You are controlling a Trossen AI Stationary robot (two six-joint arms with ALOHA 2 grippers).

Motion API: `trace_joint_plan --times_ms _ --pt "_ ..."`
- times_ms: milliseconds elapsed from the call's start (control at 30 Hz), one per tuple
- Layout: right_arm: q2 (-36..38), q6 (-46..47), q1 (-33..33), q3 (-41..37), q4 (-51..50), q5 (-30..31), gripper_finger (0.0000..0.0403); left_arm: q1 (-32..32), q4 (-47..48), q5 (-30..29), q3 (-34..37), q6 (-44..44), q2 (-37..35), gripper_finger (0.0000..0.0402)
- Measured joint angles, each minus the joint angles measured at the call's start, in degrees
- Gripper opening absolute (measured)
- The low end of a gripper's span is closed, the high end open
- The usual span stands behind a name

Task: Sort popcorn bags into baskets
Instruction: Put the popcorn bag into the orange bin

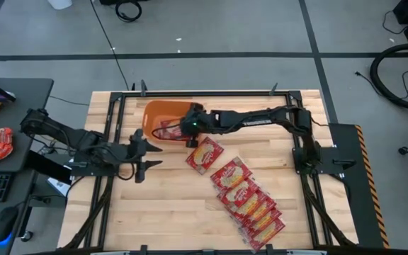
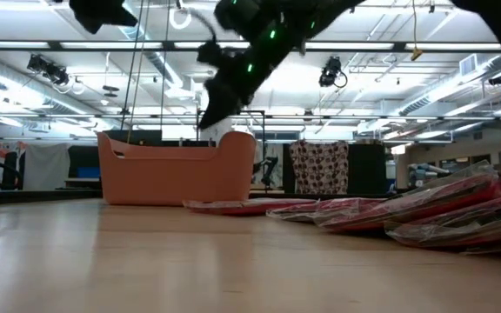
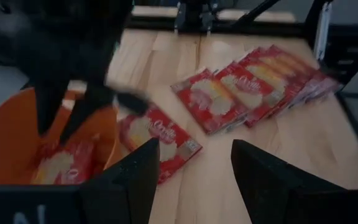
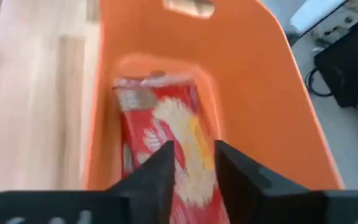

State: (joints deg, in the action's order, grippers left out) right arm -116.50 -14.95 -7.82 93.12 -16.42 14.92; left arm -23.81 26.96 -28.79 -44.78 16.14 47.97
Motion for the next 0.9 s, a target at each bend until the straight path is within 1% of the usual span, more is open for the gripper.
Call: trace_joint_plan --times_ms 67,133,300,400,567,767,900 --pt "2.4 -1.6 1.1 0.2 -2.0 0.0 0.0146 0.1 -0.6 -0.1 1.1 1.1 0.7 0.0203" --pt "4.8 -3.1 2.7 0.2 -4.6 0.0 0.0154 0.2 -0.3 -0.3 2.3 1.5 1.6 0.0203" --pt "8.1 -6.2 7.8 -1.6 -7.0 0.0 0.0155 0.2 -0.7 -0.6 3.3 3.4 5.5 0.0203" --pt "9.4 -7.2 10.9 -4.8 -7.3 0.3 0.0154 0.2 -1.8 -1.0 3.3 4.3 8.7 0.0203" --pt "10.5 -7.7 14.4 -11.9 -7.6 2.7 0.0154 0.2 -4.6 -1.1 3.3 4.2 14.6 0.0203" --pt "10.5 -7.5 16.3 -18.0 -8.6 3.0 0.0154 2.1 -9.1 -1.2 3.3 3.1 20.9 0.0203" --pt "10.5 -8.5 16.3 -21.3 -8.5 2.2 0.0158 4.1 -10.6 0.0 3.3 1.1 24.7 0.0203"
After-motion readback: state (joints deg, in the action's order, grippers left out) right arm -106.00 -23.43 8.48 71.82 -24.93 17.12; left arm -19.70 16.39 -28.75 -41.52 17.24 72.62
